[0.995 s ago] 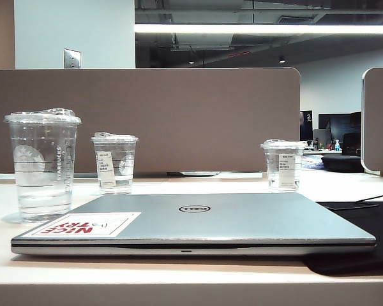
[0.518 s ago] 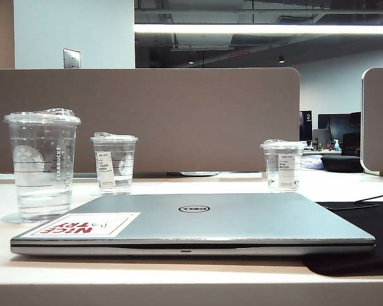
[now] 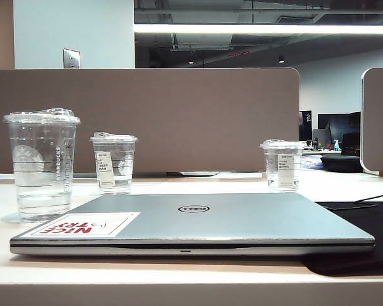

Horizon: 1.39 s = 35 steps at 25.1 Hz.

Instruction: Pick up the coffee cup on the middle and place it on the left side of the laptop.

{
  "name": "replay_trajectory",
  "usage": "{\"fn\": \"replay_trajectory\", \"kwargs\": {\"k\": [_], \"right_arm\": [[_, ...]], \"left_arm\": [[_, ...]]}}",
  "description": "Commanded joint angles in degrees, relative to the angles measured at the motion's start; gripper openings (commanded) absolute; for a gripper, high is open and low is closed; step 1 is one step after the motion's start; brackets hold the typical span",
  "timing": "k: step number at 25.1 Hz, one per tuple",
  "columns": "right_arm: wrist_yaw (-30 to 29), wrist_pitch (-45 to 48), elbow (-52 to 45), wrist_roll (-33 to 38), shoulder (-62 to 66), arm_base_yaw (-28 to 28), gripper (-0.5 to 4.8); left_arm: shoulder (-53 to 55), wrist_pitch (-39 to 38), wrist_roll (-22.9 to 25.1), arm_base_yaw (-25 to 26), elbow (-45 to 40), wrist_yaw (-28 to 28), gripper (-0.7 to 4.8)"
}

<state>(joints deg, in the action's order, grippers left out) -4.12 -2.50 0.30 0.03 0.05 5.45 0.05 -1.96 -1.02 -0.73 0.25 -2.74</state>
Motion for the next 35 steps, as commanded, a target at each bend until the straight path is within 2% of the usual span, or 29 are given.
{"fn": "replay_trajectory", "kwargs": {"k": [1,35], "right_arm": [[0.11,1.01,-0.22,-0.04,-0.09,-0.07,-0.05],[0.11,1.01,-0.22,-0.04,-0.09,-0.07,-0.05]], "left_arm": [[0.02,1.57,-1.20,0.04,0.17,0.22,-0.04],[0.02,0.74,-1.55,0.04,0.17,0.07,-0.04]]}}
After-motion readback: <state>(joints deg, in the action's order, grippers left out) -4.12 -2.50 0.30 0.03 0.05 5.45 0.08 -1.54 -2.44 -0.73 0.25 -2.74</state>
